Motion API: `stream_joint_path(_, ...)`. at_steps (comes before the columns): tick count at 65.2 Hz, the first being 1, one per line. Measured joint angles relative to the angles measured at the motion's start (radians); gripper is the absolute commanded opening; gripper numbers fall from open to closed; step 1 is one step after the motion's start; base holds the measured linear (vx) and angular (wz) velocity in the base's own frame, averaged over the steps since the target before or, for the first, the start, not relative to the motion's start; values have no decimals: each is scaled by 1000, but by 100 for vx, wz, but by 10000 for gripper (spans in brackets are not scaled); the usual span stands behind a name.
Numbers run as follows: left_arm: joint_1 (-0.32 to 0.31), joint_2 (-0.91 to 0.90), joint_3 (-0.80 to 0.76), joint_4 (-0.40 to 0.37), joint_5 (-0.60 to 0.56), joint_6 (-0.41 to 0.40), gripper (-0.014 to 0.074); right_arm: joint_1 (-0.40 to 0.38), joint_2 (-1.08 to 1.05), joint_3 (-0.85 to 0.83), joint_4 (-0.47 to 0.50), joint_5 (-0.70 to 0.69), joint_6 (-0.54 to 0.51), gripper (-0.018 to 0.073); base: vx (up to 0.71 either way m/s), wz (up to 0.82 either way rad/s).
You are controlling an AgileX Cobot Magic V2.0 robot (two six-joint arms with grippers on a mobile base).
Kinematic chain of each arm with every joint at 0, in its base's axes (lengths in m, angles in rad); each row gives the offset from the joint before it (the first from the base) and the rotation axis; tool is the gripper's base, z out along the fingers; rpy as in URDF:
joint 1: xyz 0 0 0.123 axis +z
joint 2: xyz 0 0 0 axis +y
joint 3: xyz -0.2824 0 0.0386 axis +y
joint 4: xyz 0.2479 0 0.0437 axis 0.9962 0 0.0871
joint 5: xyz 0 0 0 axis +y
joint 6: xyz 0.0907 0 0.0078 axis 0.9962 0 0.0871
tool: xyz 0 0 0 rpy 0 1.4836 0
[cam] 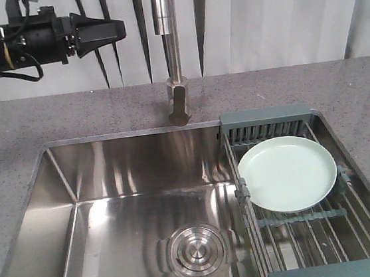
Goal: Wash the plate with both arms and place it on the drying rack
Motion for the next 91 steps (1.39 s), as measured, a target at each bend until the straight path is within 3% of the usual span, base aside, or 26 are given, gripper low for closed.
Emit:
stream_joint_path(14,15,-189,155,82,-6,0,-8,0,44,1,61,-77,-47,-11,0,0)
stream_joint_path(27,15,-467,484,101,-3,0,-8,0,47,1,122,-109,-133,-9,0,0)
stream_joint_path(35,15,-672,696,172,64,0,-8,0,11,46,138,-156,-155,-10,0,0)
stream_joint_path(50,15,-1056,1018,172,160,0,-8,0,-171,518,182,-379,-179,-10,0,0)
stream_joint_path(61,15,-1287,1226,172,218,0,-8,0,-300,799,241,-454,-179,-10,0,0)
stream_joint_path(75,15,-1394,1403,172,338,0,-6,0,-392,932,241,-471,-182,-10,0,0)
stream_joint_path(91,15,-1405,1418,172,347,0,-6,0,-398,932,244,-475,-182,-10,0,0)
